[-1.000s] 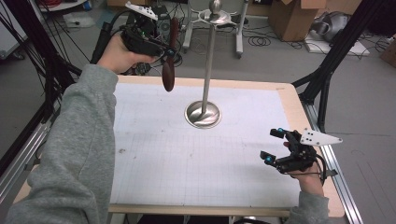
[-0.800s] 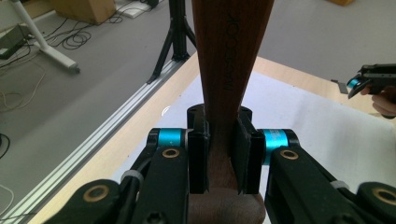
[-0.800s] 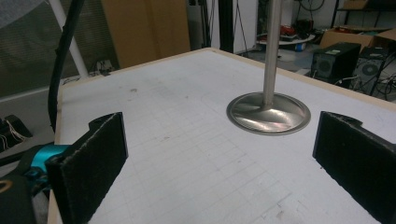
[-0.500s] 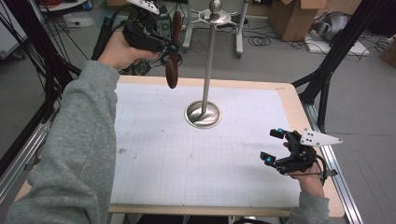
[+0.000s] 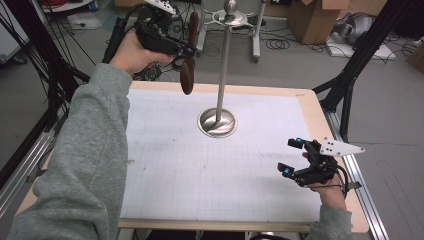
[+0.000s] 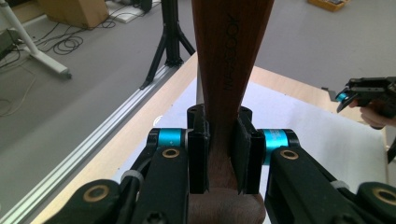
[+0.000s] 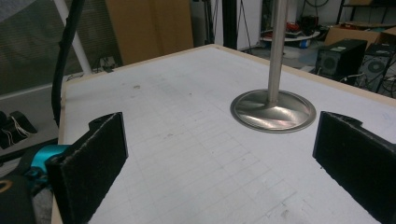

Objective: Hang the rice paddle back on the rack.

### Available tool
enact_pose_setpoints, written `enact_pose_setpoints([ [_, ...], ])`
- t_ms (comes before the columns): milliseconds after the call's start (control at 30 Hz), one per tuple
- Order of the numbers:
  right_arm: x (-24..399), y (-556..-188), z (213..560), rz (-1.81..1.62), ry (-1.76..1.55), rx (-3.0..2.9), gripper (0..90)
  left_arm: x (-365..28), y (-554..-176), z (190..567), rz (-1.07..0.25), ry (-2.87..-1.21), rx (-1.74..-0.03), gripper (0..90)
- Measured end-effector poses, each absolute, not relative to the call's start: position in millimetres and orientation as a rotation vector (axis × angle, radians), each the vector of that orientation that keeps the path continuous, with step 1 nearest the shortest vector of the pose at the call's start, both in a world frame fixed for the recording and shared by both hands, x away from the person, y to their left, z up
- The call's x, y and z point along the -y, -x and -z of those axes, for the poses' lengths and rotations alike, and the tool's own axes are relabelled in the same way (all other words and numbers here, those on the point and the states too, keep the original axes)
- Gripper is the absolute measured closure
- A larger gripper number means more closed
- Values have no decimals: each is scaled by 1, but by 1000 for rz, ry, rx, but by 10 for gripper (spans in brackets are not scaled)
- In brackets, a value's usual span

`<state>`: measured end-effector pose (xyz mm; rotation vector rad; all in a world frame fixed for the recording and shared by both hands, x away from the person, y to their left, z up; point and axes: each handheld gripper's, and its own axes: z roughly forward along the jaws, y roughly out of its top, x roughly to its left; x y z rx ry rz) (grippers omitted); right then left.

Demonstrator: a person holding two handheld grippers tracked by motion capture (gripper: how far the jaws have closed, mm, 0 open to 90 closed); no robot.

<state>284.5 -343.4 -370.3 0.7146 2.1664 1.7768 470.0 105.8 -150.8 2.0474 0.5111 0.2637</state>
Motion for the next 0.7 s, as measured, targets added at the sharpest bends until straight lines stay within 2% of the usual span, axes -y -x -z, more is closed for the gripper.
enact_pose_setpoints([
  [700, 344, -285, 370, -1781, -708, -2160, 19, -96, -472, 154, -256, -2039, -517, 776],
])
